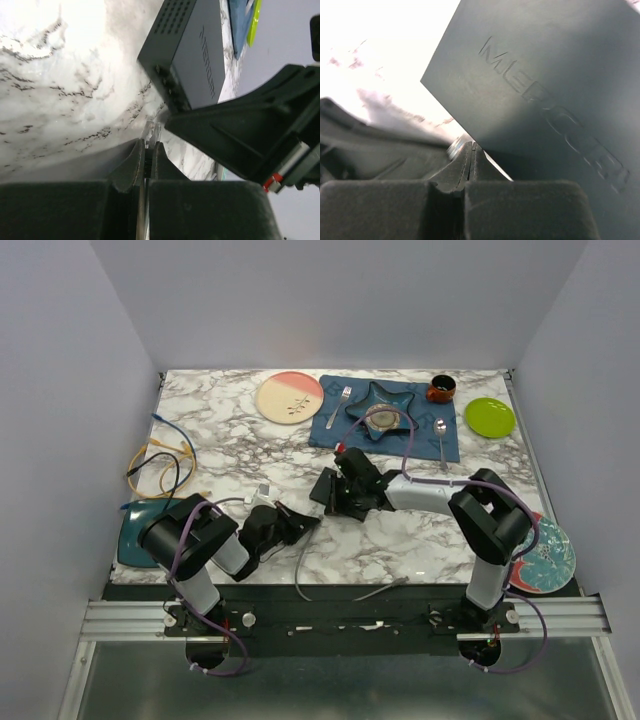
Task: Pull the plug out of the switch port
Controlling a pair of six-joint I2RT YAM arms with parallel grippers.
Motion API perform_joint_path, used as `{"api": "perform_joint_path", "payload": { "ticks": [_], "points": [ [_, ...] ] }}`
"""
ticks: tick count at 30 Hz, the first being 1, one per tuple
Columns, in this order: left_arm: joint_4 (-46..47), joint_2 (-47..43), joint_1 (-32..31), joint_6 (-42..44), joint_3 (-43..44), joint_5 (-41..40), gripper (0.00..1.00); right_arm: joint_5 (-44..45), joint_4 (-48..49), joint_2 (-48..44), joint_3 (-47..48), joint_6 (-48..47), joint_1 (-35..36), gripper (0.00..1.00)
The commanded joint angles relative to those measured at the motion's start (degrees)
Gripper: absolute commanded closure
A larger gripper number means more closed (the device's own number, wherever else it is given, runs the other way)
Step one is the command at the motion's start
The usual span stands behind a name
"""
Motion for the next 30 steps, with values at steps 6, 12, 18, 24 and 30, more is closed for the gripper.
{"api": "perform_joint_path", "payload": {
  "ticks": [6, 12, 18, 24, 30],
  "points": [
    [-5.4, -1.8, -2.0, 2.8, -5.8, 0.8, 1.0, 5.7, 0.7, 0.7, 0.4, 1.1, -0.7, 0.99],
    [-30.2, -21.1, -2.1, 10.8, 1.5, -2.1, 1.0, 7.2, 1.4, -12.5, -3.6, -1.3, -0.7, 0.96],
    [-55.7, -35.5, -2.1, 22.4, 14.9, -11.2, 1.0, 11.3, -3.4, -24.2, -4.6, -4.3, -0.7, 0.79],
    [-70.8, -43.3, -2.0, 27.7, 26.5, -17.7, 1.0, 11.5, -5.2, -32.2, -7.6, -4.4, -0.7, 0.78],
    [-80.8, -46.8, 0.5, 34.1, 41.1, -24.5, 1.0, 11.9, -5.5, -38.5, -10.5, -4.0, -0.7, 0.78]
  ]
}}
